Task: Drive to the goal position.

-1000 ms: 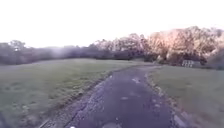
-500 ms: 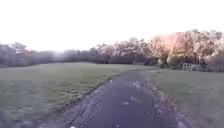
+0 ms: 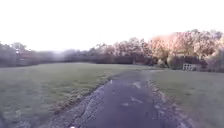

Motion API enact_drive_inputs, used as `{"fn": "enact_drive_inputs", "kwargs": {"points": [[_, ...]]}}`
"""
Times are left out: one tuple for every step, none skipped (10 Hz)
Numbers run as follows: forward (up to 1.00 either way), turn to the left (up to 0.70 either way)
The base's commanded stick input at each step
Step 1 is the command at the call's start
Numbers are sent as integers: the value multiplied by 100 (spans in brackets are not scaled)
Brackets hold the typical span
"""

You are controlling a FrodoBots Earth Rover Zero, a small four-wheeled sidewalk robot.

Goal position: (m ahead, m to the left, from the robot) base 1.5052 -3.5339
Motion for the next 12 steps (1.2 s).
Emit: {"fn": "enact_drive_inputs", "kwargs": {"points": [[0,0],[0,0],[0,0],[0,0],[0,0],[0,0],[0,0],[0,0],[0,0],[55,0],[67,0],[70,0]]}}
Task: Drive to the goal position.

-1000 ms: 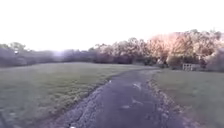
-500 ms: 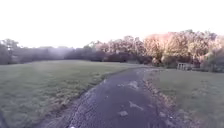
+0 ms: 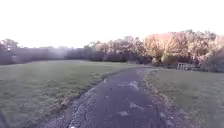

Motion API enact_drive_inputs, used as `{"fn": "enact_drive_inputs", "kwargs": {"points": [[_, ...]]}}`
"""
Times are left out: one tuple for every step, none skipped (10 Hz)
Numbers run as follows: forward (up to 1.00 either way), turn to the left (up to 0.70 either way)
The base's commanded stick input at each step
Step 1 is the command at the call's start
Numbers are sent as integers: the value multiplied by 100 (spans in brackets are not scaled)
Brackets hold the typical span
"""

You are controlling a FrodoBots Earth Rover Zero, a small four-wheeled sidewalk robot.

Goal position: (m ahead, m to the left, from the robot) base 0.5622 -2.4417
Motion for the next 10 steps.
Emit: {"fn": "enact_drive_inputs", "kwargs": {"points": [[70,0],[70,0],[70,0],[70,0],[70,0],[70,0],[70,0],[70,0],[70,-25],[70,-3]]}}
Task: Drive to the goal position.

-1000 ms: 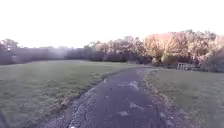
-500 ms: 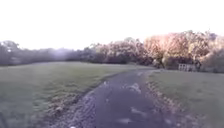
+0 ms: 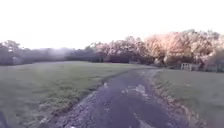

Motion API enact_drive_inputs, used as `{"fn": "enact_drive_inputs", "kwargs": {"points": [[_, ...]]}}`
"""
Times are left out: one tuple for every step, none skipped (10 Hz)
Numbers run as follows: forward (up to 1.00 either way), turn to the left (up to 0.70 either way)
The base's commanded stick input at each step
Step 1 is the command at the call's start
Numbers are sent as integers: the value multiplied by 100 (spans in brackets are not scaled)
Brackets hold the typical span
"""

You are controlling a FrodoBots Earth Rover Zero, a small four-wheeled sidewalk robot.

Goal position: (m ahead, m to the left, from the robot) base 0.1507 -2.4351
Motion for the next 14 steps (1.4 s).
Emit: {"fn": "enact_drive_inputs", "kwargs": {"points": [[70,0],[58,0],[11,0],[0,0],[0,0],[0,0],[0,0],[0,0],[0,0],[0,0],[6,0],[43,0],[61,0],[66,0]]}}
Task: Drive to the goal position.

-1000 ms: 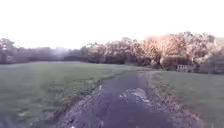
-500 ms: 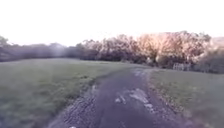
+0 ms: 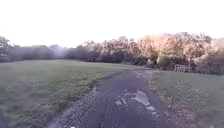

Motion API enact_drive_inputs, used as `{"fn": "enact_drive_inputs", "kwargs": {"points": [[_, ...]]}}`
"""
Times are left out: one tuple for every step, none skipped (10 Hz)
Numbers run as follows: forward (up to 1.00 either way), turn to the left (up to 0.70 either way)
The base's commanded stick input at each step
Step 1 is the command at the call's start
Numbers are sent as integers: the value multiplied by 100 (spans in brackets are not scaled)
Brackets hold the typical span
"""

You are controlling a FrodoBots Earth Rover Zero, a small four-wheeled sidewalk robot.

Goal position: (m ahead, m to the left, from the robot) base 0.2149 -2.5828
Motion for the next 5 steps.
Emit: {"fn": "enact_drive_inputs", "kwargs": {"points": [[66,-33],[66,-33],[66,-33],[60,-33],[0,0]]}}
